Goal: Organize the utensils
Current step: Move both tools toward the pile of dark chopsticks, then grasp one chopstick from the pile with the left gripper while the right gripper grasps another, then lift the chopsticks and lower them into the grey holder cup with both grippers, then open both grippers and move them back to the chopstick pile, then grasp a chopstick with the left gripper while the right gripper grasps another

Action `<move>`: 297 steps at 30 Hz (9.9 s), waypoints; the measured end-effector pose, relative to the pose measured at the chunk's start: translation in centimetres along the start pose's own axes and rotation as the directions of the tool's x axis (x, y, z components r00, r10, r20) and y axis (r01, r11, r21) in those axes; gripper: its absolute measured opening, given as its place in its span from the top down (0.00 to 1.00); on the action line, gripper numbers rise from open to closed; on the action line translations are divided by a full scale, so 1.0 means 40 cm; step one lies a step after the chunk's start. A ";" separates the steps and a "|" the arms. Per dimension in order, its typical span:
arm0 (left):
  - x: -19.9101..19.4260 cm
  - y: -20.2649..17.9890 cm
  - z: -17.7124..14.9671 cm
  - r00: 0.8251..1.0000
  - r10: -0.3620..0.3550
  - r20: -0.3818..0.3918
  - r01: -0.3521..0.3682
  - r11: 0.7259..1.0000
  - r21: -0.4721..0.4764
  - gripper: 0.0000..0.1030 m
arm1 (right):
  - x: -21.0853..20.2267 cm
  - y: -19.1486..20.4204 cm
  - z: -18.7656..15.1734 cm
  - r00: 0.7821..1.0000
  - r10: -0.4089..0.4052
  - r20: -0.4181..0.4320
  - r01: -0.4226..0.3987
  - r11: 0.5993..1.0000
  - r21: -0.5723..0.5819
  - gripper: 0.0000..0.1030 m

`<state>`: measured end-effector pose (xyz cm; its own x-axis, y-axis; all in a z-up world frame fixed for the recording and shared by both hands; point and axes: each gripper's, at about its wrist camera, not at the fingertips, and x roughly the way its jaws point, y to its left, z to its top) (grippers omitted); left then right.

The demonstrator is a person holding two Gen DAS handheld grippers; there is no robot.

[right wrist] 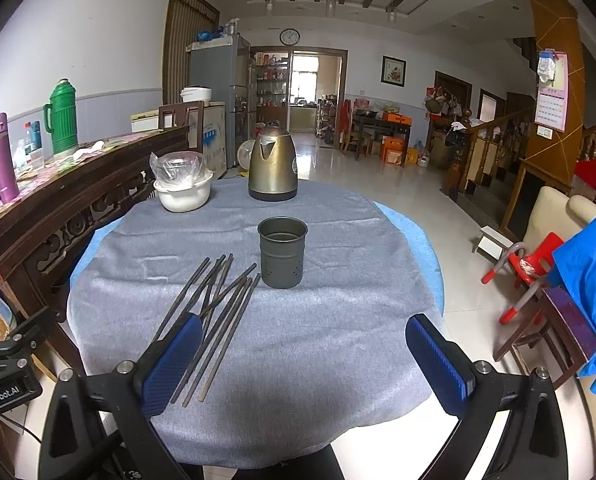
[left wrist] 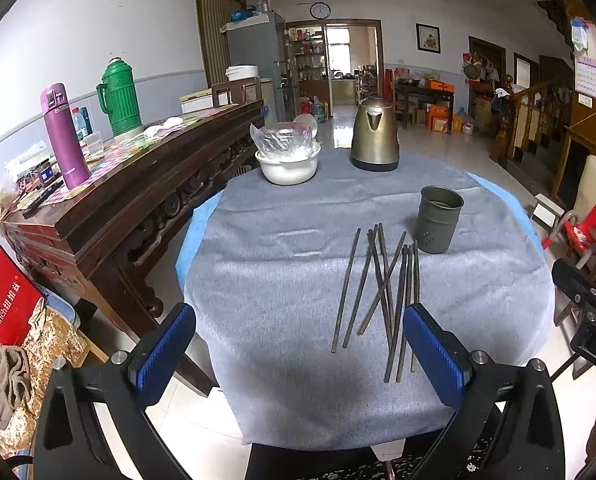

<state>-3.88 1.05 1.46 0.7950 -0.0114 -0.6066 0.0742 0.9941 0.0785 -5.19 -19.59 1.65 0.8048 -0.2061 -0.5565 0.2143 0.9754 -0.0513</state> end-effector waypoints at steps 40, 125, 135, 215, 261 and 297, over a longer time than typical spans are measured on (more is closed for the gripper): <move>0.352 0.084 0.031 0.971 -0.127 -0.201 0.122 0.992 -0.036 0.34 | 0.452 0.010 0.000 0.869 0.377 -0.321 -0.275 0.906 0.322 0.60; 0.749 -0.016 0.078 0.773 -0.352 -0.528 0.248 0.933 -0.260 0.72 | 0.808 0.039 0.005 0.757 0.352 -0.550 -0.201 0.927 0.317 0.87; 0.760 -0.055 0.130 0.806 -0.349 -0.478 0.259 0.934 -0.246 0.93 | 0.746 0.020 0.048 0.786 0.408 -0.465 -0.304 0.909 0.284 0.94; 0.491 -0.120 0.247 0.993 -0.034 -0.117 0.038 0.999 0.030 0.43 | 0.412 -0.072 0.187 0.848 0.529 0.043 -0.519 0.810 0.272 0.58; 0.602 -0.065 0.087 0.940 -0.102 -0.325 0.096 0.995 -0.034 0.43 | 0.632 0.049 -0.008 0.763 0.567 -0.312 -0.463 0.815 0.348 0.59; 0.705 -0.086 0.058 0.839 -0.323 -0.438 0.295 0.946 -0.133 0.88 | 0.731 0.070 -0.051 0.763 0.429 -0.483 -0.327 0.901 0.284 0.86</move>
<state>19.66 -2.92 -14.08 0.3791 -0.2831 -0.8810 0.2244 0.9517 -0.2093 17.80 -22.73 -16.46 0.4386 0.2987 -0.8476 0.0875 0.9245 0.3711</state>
